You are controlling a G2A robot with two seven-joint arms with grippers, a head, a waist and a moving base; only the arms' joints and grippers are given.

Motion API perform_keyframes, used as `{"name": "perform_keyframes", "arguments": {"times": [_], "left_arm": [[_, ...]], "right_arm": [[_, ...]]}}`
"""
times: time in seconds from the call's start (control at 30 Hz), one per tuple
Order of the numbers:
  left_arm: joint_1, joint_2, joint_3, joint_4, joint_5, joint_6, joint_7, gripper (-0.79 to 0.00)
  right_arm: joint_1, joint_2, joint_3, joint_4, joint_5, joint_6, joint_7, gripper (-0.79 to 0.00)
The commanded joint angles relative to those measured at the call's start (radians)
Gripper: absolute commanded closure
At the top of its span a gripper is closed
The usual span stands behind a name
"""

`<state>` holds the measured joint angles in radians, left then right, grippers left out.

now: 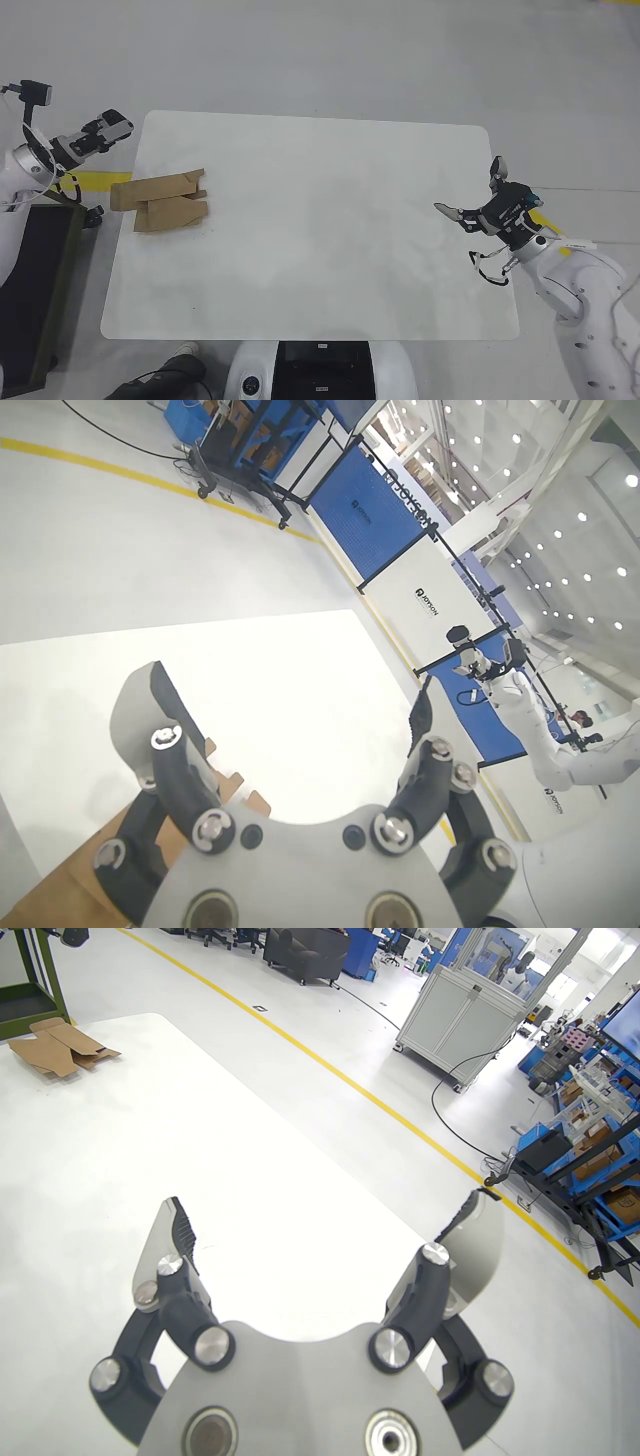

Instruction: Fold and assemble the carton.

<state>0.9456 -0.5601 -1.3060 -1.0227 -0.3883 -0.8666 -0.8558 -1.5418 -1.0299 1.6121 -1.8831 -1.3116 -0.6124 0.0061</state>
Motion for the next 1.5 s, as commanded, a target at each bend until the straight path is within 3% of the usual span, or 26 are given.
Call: {"name": "perform_keyframes", "arguments": {"times": [0.0, 0.07, 0.17, 0.27, 0.4, 0.6, 0.83, 1.07, 1.27, 1.47], "left_arm": [[0.0, 0.0, 0.0, 0.0, 0.0, 0.0, 0.0, -0.785], [0.013, -0.004, 0.009, -0.028, -0.059, 0.046, -0.005, -0.785], [0.022, -0.001, -0.008, -0.06, -0.244, 0.22, -0.127, -0.785], [0.01, 0.011, -0.037, -0.031, -0.298, 0.38, -0.276, -0.785], [-0.013, 0.021, -0.069, 0.055, -0.318, 0.495, -0.386, -0.785], [-0.04, 0.023, -0.086, 0.204, -0.25, 0.449, -0.378, -0.785], [-0.07, 0.02, -0.084, 0.342, -0.131, 0.372, -0.278, -0.785], [-0.115, 0.022, -0.052, 0.439, 0.048, 0.394, -0.239, -0.785], [-0.148, 0.005, -0.012, 0.518, 0.108, 0.416, -0.256, -0.785], [-0.17, -0.03, 0.038, 0.573, 0.121, 0.406, -0.272, -0.785]], "right_arm": [[0.0, 0.0, 0.0, 0.0, 0.0, 0.0, 0.0, -0.785], [0.0, 0.0, 0.0, 0.0, 0.0, 0.0, 0.0, -0.785], [0.0, 0.0, 0.0, 0.0, 0.0, 0.0, 0.0, -0.785], [0.0, 0.0, 0.0, 0.0, 0.0, 0.0, 0.0, -0.785], [0.0, 0.0, 0.0, 0.0, 0.0, 0.0, 0.0, -0.785], [0.0, 0.0, 0.0, 0.0, 0.0, 0.0, 0.0, -0.785], [0.0, 0.0, 0.0, 0.0, 0.0, 0.0, 0.0, -0.785], [0.0, 0.0, 0.0, 0.0, 0.0, 0.0, 0.0, -0.785], [0.0, 0.0, 0.0, 0.0, 0.0, 0.0, 0.0, -0.785], [0.0, 0.0, 0.0, 0.0, 0.0, 0.0, 0.0, -0.785]]}}
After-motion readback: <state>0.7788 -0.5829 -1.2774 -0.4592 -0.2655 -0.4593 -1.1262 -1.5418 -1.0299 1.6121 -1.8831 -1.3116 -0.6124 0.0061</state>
